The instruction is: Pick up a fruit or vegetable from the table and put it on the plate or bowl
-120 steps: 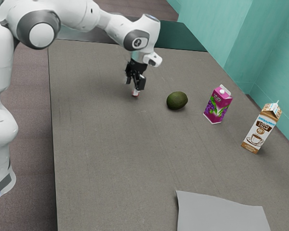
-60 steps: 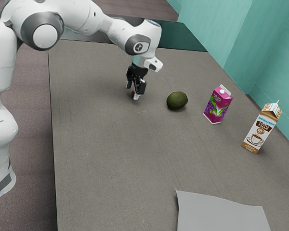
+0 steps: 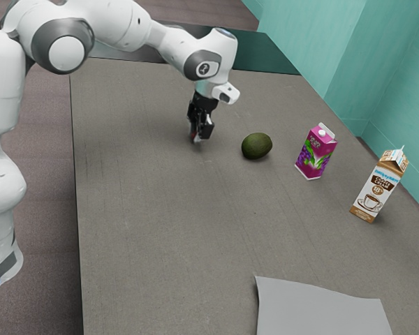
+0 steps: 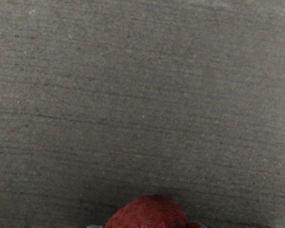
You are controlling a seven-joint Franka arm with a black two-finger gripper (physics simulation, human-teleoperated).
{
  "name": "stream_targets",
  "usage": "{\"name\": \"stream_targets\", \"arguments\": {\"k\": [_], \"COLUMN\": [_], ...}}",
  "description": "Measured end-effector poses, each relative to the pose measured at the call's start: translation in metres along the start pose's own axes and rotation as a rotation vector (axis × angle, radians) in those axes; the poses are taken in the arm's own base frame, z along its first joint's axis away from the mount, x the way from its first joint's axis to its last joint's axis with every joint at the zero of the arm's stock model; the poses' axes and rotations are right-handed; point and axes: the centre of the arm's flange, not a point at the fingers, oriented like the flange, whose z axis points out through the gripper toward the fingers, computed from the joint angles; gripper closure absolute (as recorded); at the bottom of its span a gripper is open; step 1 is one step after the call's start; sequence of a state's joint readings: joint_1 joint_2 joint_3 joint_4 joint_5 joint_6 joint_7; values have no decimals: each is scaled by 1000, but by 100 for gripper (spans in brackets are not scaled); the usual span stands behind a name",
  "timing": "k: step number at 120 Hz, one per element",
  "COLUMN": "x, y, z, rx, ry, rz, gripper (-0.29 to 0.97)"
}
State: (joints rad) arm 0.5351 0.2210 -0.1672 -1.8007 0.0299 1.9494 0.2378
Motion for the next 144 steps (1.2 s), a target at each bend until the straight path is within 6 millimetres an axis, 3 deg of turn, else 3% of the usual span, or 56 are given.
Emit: {"name": "stream_targets", "arguments": {"k": [9,18,24,29,41,49,57,73,83,97,107,123,144], "x": [-2,-7,-13,-15,-15,-17,-18,-13,-28,-53,-69,-100,-87], "y": [12,36,57,77,153,225,296,400,461,536,573,615,633], "z": [-17,-47,-71,-104,-191,-212,-211,-184,-167,-127,-105,-102,-72], "rx": [16,39,65,94,178,202,211,200,195,191,199,210,190], "ry": [20,51,69,103,189,196,181,138,120,84,73,120,167], "rz": [14,44,71,100,210,320,436,631,751,895,951,1015,1004], "gripper": [52,52,53,53,51,51,51,52,51,51,52,51,52]}}
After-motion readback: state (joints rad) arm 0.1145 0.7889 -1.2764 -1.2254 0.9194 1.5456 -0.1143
